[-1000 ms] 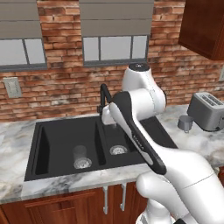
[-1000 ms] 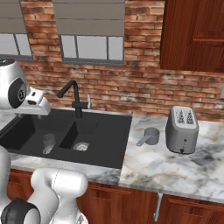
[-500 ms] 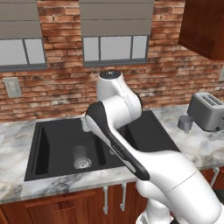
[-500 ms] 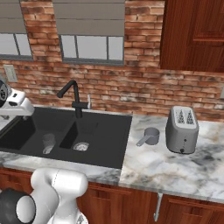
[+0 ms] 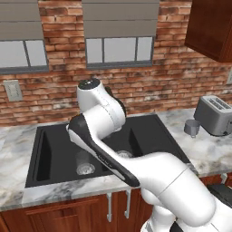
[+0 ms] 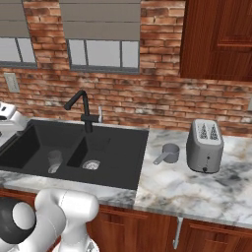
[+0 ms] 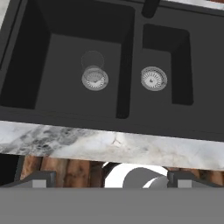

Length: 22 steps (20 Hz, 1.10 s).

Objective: Move any existing items from the left basin to the right basin for drying. Then move the measuring cup from the counter to the left basin of the sink for washing.

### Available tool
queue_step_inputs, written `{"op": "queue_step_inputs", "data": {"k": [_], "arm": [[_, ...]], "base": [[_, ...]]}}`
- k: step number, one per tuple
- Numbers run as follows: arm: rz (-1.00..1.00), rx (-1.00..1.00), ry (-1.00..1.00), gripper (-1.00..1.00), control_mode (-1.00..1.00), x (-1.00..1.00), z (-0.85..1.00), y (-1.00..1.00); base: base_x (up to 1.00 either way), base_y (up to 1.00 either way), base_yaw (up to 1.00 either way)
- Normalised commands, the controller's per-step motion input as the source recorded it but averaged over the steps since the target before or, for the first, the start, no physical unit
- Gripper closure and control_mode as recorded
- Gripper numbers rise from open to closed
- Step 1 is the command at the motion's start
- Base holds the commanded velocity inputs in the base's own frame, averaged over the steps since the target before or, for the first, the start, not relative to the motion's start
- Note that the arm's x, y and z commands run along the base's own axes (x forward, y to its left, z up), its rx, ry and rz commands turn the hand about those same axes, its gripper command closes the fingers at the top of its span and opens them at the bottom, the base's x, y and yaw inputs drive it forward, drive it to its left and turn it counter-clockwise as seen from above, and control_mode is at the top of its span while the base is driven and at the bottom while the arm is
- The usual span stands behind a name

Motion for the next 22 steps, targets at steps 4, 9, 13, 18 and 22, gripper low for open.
{"op": "queue_step_inputs", "data": {"k": [4, 9, 13, 18, 22], "arm": [[0.0, 0.0, 0.0, -1.0, -1.0, 0.22, -0.21, 0.14], [0.0, 0.0, 0.0, -1.0, -1.0, 0.23, -0.27, 0.03], [0.0, 0.0, 0.0, -1.0, -1.0, 0.19, -0.34, 0.0], [0.0, 0.01, 0.0, -1.0, -1.0, 0.09, -0.36, 0.0], [0.0, 0.02, 0.0, -1.0, -1.0, 0.13, -0.36, 0.0]], "base": [[0.0, 0.0, 0.0], [0.0, 0.0, 0.0], [0.0, 0.0, 0.0], [0.0, 0.0, 0.0], [0.0, 0.0, 0.0]]}}
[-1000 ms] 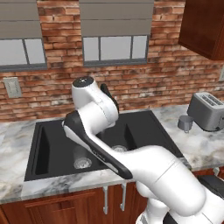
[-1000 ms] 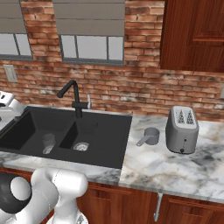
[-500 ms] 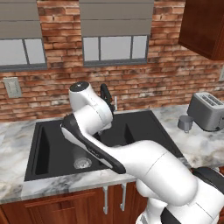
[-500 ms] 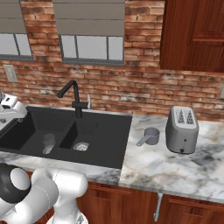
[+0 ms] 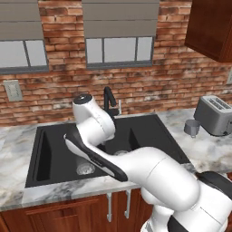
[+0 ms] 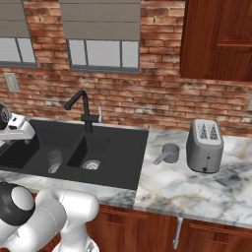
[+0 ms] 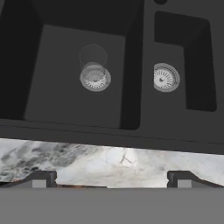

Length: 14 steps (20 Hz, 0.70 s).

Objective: Move any existing items from the left basin to the right basin for drying. Then move the measuring cup from the counter to the left basin of the sink for washing.

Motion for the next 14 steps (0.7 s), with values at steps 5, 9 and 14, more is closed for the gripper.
{"op": "queue_step_inputs", "data": {"k": [5, 9, 14], "arm": [[0.01, 0.03, 0.0, -1.0, -1.0, 0.15, -0.31, -0.01], [0.03, 0.0, 0.0, -1.0, -1.0, 0.2, -0.26, -0.01], [0.01, 0.0, 0.0, -1.0, -1.0, 0.29, -0.21, 0.0]], "base": [[0.0, 0.0, 0.0], [0.0, 0.0, 0.0], [0.0, 0.0, 0.0]]}}
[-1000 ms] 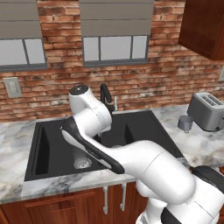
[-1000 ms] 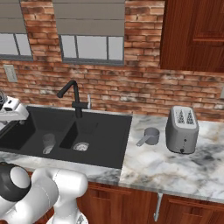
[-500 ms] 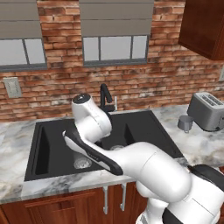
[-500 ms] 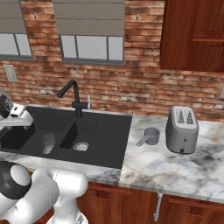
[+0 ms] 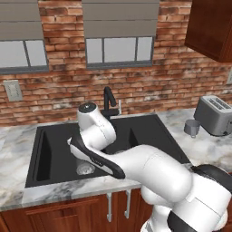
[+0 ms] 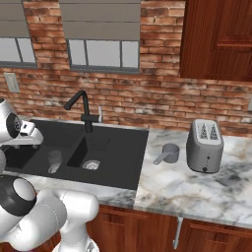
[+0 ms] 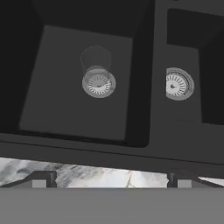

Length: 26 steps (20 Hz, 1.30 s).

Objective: Move any existing items from the left basin to the right basin for drying. Then move the measuring cup from the counter to the left basin of the sink for washing.

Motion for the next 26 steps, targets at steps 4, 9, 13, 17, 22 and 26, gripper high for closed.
{"op": "queue_step_inputs", "data": {"k": [4, 9, 13, 17, 22, 26], "arm": [[0.0, 0.0, 0.0, -1.0, -1.0, 0.37, -0.21, 0.0], [0.0, 0.0, 0.04, -1.0, -1.0, 0.36, -0.19, 0.0], [0.0, 0.0, 0.06, -1.0, -1.0, 0.28, -0.2, 0.1], [0.0, 0.0, 0.06, -1.0, -1.0, 0.22, -0.22, 0.11], [0.0, 0.0, 0.04, -1.0, -1.0, 0.26, -0.21, 0.1], [0.0, 0.0, 0.0, -1.0, -1.0, 0.27, -0.2, 0.08]], "base": [[0.0, 0.0, 0.0], [0.0, 0.0, 0.0], [0.0, 0.0, 0.0], [0.0, 0.0, 0.0], [0.0, 0.0, 0.0], [0.0, 0.0, 0.0]]}}
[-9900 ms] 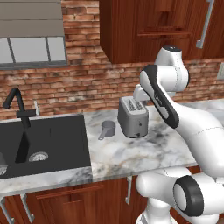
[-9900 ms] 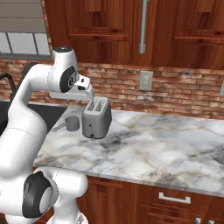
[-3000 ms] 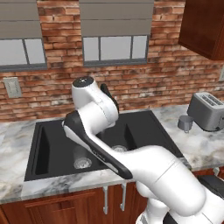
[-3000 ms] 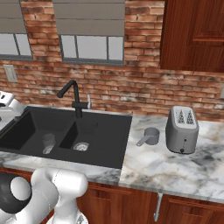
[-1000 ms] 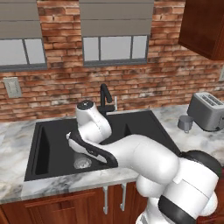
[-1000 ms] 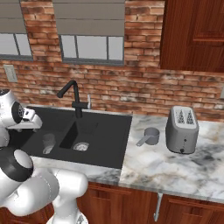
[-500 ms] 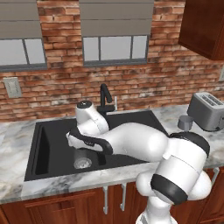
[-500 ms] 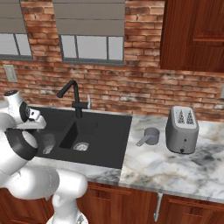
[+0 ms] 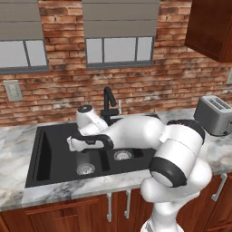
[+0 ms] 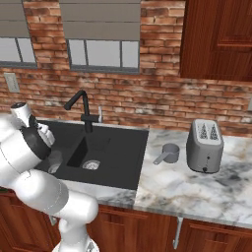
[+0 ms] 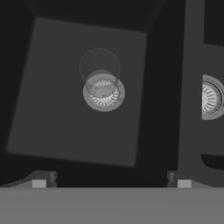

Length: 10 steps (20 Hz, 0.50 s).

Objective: Move any existing items from the left basin to the right basin for drying. Then move the measuring cup from the counter to the left basin of the sink for washing.

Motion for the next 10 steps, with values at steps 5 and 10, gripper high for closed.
{"op": "queue_step_inputs", "data": {"k": [5, 10], "arm": [[0.0, 0.0, 0.0, -1.0, -1.0, 0.16, -0.22, 0.16], [0.0, 0.0, 0.0, -1.0, -1.0, 0.05, -0.21, 0.21]], "base": [[0.0, 0.0, 0.0], [0.0, 0.0, 0.0]]}}
